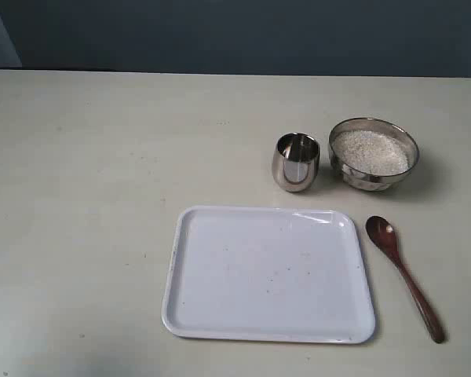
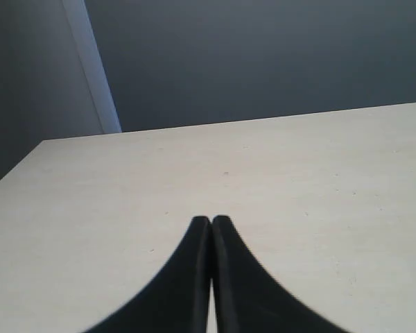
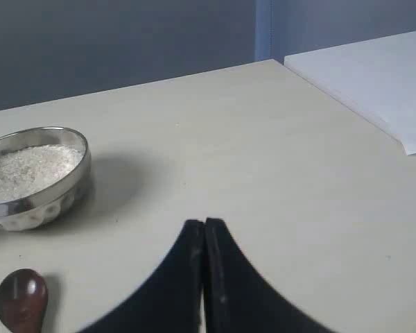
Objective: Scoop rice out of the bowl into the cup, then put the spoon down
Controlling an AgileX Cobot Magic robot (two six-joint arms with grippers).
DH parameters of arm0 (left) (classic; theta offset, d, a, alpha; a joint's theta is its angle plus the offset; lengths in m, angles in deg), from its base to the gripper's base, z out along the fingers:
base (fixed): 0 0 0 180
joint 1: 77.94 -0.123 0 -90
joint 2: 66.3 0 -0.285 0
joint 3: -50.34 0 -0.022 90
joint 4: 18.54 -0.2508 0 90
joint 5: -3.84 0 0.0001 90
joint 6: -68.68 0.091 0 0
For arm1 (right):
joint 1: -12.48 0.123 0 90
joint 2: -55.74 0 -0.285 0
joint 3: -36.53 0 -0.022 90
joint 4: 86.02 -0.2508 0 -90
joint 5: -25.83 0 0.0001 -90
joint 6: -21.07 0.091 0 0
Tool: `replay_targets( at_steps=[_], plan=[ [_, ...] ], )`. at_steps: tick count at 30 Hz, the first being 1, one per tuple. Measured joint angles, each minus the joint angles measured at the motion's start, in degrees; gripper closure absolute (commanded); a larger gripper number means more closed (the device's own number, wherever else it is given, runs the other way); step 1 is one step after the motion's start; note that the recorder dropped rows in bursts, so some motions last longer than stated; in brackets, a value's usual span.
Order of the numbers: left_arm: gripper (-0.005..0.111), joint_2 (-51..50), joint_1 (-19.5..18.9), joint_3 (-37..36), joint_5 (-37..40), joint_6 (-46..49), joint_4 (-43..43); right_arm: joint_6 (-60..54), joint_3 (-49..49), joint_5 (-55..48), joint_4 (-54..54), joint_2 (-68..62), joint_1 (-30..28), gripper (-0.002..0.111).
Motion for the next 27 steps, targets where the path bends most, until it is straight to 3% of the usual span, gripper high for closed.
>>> replay_targets(
  at_steps=[27],
  plan=[
    [0.106, 0.0, 0.0, 0.0, 0.0, 0.0, 0.0, 0.0, 0.0, 0.0, 11.1, 0.0, 0.0, 0.109]
  ],
)
